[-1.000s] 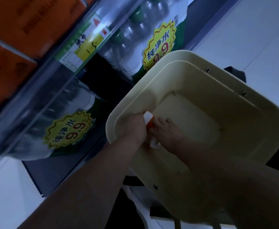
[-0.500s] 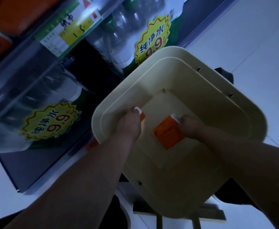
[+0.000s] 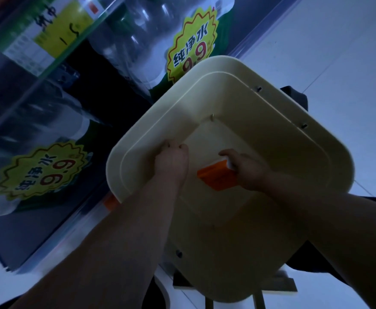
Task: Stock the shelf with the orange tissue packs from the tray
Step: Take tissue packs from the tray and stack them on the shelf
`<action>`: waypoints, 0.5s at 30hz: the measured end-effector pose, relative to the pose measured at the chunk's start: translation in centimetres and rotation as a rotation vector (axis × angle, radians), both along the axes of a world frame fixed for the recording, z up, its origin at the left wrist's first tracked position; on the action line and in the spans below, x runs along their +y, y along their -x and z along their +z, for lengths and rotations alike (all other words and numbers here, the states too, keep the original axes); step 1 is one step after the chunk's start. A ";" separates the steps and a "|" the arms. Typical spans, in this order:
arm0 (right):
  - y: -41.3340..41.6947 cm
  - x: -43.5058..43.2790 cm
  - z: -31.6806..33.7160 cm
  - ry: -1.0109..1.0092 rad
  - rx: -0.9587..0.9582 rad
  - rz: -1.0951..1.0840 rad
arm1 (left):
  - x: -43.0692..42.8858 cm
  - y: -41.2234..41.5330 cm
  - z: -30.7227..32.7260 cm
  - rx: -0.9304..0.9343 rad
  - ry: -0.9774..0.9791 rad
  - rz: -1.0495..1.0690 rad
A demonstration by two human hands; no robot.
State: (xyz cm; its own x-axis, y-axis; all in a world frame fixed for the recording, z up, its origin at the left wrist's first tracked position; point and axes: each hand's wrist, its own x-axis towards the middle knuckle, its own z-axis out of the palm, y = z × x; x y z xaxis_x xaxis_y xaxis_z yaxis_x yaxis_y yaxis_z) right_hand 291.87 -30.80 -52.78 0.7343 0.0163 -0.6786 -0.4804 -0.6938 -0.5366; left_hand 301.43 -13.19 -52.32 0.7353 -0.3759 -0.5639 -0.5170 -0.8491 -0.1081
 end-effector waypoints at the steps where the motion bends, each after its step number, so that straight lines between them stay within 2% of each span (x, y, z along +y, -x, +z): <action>1: 0.1 -0.2 -0.3 0.048 0.021 0.023 | 0.1 0.1 0.1 -0.012 0.005 -0.018; 6: -0.3 0.1 0.5 0.167 -0.084 -0.055 | 0.3 0.3 1.0 -0.039 0.089 -0.037; 10: -1.1 2.0 1.7 0.573 -0.240 0.204 | -0.1 0.3 2.7 0.087 0.298 0.340; 13: -1.3 2.9 0.5 0.627 -0.191 0.294 | 0.2 0.9 3.6 0.109 0.445 0.570; 15: -1.1 3.2 -0.8 0.526 -0.120 0.212 | 0.5 1.2 4.0 0.094 0.496 0.627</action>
